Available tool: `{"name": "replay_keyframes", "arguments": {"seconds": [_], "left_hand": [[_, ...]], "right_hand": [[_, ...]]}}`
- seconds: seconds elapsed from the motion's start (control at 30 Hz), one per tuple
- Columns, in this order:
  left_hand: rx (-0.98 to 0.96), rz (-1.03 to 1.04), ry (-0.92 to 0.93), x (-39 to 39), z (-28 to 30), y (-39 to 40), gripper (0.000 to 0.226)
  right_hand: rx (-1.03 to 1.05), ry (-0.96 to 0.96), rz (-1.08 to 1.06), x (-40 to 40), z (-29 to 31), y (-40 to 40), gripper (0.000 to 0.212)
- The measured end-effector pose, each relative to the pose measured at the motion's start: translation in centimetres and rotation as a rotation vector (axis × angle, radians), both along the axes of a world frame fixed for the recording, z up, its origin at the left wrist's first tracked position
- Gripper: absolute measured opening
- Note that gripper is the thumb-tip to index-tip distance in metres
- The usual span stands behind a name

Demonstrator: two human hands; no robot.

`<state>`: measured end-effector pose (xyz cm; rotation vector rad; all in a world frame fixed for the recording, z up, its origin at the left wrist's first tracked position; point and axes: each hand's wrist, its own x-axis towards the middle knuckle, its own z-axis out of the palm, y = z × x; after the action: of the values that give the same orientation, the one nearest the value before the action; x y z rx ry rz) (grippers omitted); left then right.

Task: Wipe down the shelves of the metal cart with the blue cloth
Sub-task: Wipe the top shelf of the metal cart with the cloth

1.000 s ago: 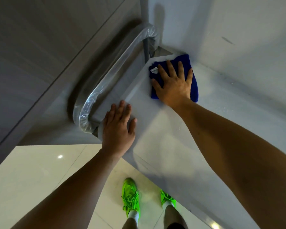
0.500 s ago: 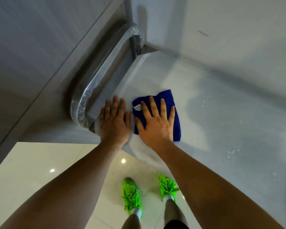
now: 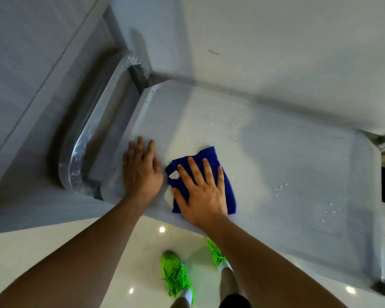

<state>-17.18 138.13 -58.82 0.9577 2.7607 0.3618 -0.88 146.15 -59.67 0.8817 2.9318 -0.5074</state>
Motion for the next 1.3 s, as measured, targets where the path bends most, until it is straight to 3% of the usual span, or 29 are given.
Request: {"name": "replay_keyframes", "arguments": {"seconds": [0.17,0.37,0.6,1.0,1.17,1.3], "left_hand": [[-0.008,-0.035,0.016,1.0,-0.2,2.5,0.059],[-0.229,-0.065,0.043,1.9,-1.5,3.1,0.094],[-0.201,-0.052,0.083,2.0,-1.8,3.3,0.092],[-0.238,-0.053,0.094,2.3,-1.9,3.5,0.093],[-0.320,-0.030,-0.036,2.0,-0.2,4.3,0.095],[-0.331,0.002,-0.059,3.7,1.3,4.9,0.082]], "right_hand": [[0.013,-0.020,-0.128,-3.8,-0.4,6.0,0.064],[0.055,-0.033,-0.213,-8.8,-0.5,14.2,0.067],[0.071,-0.030,-0.248,-10.8,-0.6,16.2,0.067],[0.011,-0.050,-0.344,-1.2,-0.5,6.5,0.068],[-0.033,-0.091,-0.380,2.5,0.0,0.9,0.067],[-0.061,-0.097,-0.383,6.2,0.8,-3.0,0.065]]}}
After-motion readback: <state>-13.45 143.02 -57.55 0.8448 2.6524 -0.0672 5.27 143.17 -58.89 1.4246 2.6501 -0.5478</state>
